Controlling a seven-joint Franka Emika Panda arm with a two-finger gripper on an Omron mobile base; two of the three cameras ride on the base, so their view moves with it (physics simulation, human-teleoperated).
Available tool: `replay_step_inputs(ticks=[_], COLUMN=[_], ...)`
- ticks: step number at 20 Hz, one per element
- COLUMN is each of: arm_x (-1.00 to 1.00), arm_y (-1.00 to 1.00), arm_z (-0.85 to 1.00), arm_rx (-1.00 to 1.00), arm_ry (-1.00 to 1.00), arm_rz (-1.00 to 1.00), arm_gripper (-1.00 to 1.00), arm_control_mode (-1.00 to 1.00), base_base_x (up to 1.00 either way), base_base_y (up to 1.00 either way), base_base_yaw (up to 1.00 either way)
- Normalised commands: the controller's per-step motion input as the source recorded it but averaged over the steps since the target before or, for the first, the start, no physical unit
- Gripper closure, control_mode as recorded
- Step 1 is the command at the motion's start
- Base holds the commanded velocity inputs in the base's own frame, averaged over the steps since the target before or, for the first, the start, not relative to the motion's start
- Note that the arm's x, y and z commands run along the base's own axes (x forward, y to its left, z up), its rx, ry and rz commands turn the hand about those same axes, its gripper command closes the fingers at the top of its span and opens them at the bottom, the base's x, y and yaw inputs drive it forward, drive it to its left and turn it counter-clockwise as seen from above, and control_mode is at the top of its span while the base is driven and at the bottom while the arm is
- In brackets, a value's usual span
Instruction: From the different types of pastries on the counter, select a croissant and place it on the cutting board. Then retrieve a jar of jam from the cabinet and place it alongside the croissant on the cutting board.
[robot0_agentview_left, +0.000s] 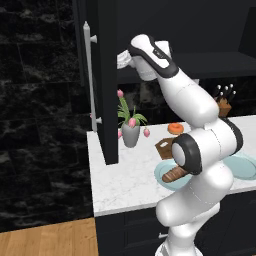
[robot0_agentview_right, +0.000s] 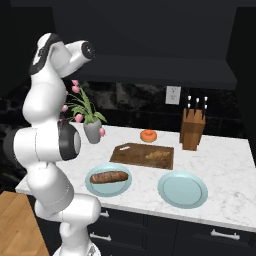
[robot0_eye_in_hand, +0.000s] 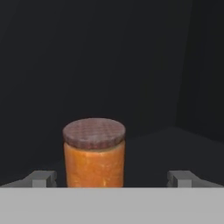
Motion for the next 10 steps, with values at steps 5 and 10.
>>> replay_step_inputs(ticks=[5, 10], arm_x=[0.0, 0.01], arm_y=[0.35, 0.2], arm_z=[0.0, -0.07], arm_rx=[0.0, 0.0], arm_ry=[0.0, 0.0], arm_rz=[0.0, 0.0], arm_gripper=[-1.0, -1.0], arm_control_mode=[-1.0, -1.0], base_base_x=[0.0, 0.0], base_base_y=[0.0, 0.0], base_base_yaw=[0.0, 0.0])
